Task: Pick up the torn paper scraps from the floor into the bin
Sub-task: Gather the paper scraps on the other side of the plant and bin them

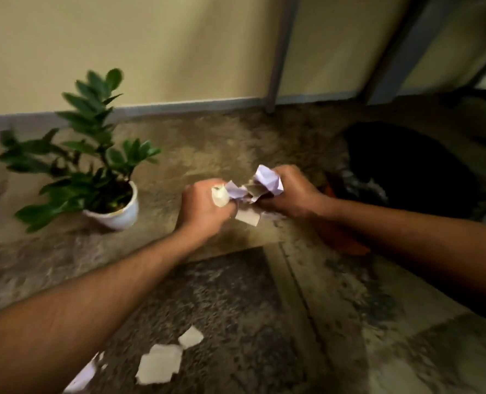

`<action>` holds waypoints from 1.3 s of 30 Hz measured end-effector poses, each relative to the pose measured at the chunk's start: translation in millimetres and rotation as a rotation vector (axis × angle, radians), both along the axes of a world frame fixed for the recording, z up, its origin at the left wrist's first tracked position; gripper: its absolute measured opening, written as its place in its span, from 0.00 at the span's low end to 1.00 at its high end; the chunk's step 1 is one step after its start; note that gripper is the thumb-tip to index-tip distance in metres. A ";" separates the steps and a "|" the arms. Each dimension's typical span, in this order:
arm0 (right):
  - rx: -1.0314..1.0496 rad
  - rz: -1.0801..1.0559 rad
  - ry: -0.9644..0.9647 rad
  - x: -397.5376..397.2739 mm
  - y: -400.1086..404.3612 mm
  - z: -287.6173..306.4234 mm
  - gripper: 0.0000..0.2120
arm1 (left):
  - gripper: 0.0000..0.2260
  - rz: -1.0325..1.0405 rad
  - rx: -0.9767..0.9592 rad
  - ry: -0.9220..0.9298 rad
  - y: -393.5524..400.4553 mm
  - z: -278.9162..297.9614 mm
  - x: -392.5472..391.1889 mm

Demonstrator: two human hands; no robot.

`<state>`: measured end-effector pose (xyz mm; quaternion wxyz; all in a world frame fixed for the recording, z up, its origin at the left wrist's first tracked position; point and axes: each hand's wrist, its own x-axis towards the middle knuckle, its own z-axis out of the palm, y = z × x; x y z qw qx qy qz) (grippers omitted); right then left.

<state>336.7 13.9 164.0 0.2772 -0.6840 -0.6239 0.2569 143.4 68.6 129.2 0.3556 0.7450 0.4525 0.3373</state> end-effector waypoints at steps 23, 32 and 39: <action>0.015 -0.674 -0.008 249.2 -91.5 5.8 0.18 | 0.22 -0.828 -0.033 0.496 -29.2 69.6 336.3; 0.046 -0.687 -0.107 254.1 -90.9 5.5 0.24 | 0.19 -0.686 0.010 0.390 -25.2 78.0 338.1; 0.302 -0.759 -0.256 203.6 -50.3 24.3 0.05 | 0.10 -0.485 0.062 0.011 -14.0 80.6 287.9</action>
